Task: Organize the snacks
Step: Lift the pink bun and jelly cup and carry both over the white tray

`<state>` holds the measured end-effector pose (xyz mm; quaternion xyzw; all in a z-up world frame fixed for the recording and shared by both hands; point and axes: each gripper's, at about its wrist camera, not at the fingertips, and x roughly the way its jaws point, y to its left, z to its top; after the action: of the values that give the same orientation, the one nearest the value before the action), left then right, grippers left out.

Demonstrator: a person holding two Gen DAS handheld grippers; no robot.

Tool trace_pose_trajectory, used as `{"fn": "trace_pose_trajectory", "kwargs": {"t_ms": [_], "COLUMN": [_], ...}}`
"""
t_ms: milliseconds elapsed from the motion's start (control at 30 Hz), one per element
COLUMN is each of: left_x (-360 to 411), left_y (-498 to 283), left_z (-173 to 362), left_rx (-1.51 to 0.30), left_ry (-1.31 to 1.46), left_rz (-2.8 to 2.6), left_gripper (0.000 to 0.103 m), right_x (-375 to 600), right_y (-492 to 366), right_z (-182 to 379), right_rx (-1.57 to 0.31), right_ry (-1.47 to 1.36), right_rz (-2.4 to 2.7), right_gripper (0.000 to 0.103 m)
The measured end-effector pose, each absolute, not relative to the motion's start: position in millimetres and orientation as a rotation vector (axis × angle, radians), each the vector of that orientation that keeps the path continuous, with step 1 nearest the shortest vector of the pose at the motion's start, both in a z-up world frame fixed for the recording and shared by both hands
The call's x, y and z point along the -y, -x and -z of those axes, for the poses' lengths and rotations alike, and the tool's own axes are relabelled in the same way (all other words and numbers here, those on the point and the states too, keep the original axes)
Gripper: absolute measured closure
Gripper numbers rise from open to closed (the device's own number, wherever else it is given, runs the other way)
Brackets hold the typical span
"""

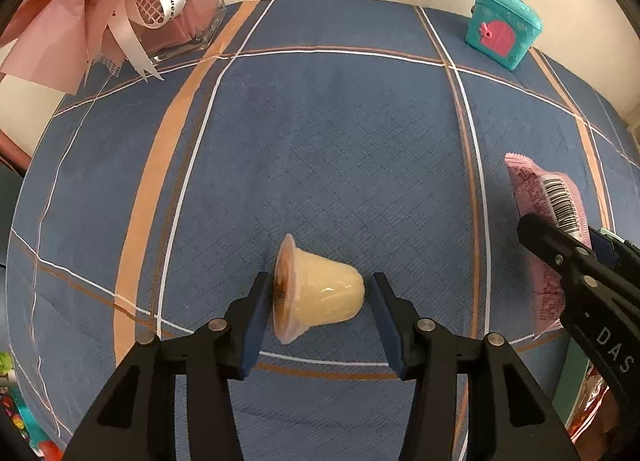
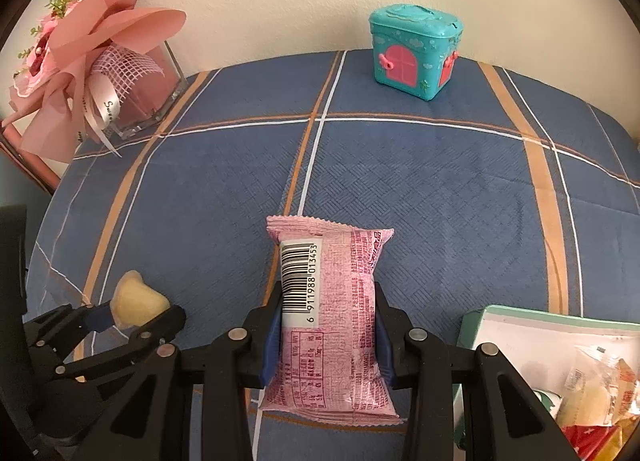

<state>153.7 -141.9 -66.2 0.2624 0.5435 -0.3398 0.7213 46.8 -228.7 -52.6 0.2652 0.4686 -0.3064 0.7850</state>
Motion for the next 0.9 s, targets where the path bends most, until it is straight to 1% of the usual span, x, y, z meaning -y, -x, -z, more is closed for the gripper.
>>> {"fn": "trace_pose_trajectory", "kwargs": {"t_ms": [167, 333, 667, 900], "left_x": [134.0, 127.7, 111.8, 99.8], "left_y": [-156.5, -159.5, -145.8, -120.8], "left_z": [60.5, 50.7, 4.3, -28.4], "left_rx": [-1.205, -1.200, -1.139, -1.084], "left_ry": [-0.546, -0.520, -0.498, -0.491], "left_rz": [0.751, 0.746, 0.760, 0.785], "left_gripper": [0.059, 0.064, 0.065, 0.064], "right_x": [225.5, 222.7, 205.4, 190.6], "right_y": [-42.5, -40.1, -15.5, 7.2], "right_z": [43.6, 37.1, 1.8, -23.0], "right_rx": [-1.012, -1.012, -0.978, -0.962], "right_ry": [-0.570, -0.567, -0.581, -0.558], "right_rz": [0.663, 0.668, 0.672, 0.682], "right_gripper": [0.062, 0.062, 0.062, 0.062]}}
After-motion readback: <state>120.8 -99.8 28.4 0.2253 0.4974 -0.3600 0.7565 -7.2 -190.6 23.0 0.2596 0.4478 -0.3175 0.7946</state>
